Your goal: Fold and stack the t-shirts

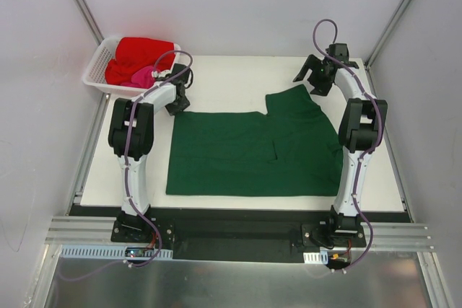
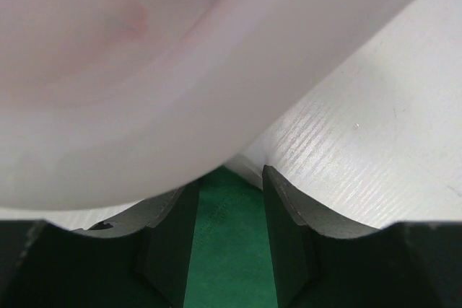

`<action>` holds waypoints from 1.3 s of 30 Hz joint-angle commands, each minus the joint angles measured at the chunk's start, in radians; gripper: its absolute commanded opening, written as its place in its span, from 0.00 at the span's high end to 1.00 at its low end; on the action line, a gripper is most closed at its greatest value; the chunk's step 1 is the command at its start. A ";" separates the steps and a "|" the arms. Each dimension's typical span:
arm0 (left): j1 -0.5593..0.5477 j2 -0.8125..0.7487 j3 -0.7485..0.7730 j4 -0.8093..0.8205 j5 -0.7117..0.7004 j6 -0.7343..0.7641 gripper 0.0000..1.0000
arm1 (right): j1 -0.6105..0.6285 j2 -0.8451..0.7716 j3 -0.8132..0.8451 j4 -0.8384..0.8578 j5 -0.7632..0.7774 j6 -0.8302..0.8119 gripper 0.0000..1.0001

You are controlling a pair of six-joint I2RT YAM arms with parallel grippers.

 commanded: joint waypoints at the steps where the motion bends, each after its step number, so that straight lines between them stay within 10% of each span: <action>1: 0.001 -0.033 -0.077 -0.020 -0.058 -0.051 0.59 | 0.001 -0.044 -0.018 0.019 0.006 0.005 0.04; 7: -0.001 -0.039 -0.096 -0.022 -0.041 -0.135 0.62 | 0.001 -0.035 -0.003 0.013 0.012 0.002 0.04; 18: -0.019 -0.024 -0.079 -0.022 -0.030 -0.142 1.00 | -0.002 0.107 0.187 -0.065 0.059 -0.020 0.04; 28: -0.020 -0.035 -0.091 -0.020 -0.009 -0.128 1.00 | 0.038 0.170 0.219 -0.114 0.232 -0.017 0.01; 39: -0.019 -0.042 -0.070 -0.022 -0.004 -0.102 1.00 | 0.095 0.255 0.316 -0.226 0.370 0.081 0.26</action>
